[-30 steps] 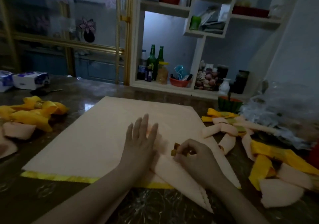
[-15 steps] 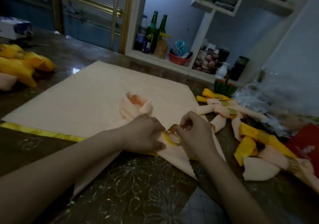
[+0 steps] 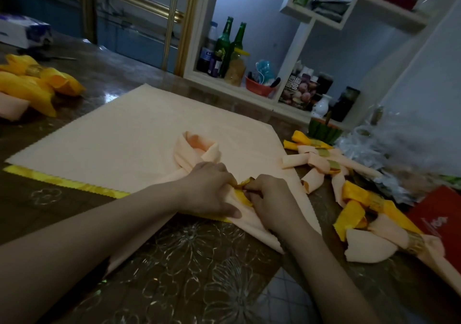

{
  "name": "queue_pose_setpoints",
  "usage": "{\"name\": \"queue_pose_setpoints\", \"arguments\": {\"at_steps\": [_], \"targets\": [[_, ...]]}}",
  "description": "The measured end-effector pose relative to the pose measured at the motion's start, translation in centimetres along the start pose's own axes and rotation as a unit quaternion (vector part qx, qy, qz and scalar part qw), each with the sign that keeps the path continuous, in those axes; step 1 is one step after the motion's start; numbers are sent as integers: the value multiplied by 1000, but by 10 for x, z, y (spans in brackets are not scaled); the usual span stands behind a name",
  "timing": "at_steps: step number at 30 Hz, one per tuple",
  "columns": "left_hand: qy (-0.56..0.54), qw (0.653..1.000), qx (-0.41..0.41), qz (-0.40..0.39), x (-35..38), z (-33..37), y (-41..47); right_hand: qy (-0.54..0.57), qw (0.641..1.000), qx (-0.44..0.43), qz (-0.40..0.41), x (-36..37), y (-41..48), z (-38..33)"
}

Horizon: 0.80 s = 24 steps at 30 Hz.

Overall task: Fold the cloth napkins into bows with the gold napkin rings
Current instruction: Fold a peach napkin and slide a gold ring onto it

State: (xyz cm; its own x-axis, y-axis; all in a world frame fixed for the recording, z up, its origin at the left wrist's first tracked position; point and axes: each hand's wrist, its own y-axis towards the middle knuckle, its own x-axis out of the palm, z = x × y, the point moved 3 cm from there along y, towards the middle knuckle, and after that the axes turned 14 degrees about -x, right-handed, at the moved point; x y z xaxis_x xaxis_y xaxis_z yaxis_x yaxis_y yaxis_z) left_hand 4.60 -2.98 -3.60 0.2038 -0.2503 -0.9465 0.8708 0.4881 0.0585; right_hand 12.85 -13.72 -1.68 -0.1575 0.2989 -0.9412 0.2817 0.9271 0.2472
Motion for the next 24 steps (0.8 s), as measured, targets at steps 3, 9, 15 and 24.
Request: {"name": "queue_pose_setpoints", "arguments": {"at_steps": [3,9,15,24], "targets": [[-14,1000,-18,21,-1,-1,1,23,999,11,37,1,0,0],[-29,997,-2,71,-1,-1,-2,93,988,45,113,-6,-6,11],[-81,986,13,147,-3,-5,-2,225,960,-17,163,-23,-6,3],[-197,965,34,171,-11,-10,-2,49,973,-73,214,-21,-4,6]]}}
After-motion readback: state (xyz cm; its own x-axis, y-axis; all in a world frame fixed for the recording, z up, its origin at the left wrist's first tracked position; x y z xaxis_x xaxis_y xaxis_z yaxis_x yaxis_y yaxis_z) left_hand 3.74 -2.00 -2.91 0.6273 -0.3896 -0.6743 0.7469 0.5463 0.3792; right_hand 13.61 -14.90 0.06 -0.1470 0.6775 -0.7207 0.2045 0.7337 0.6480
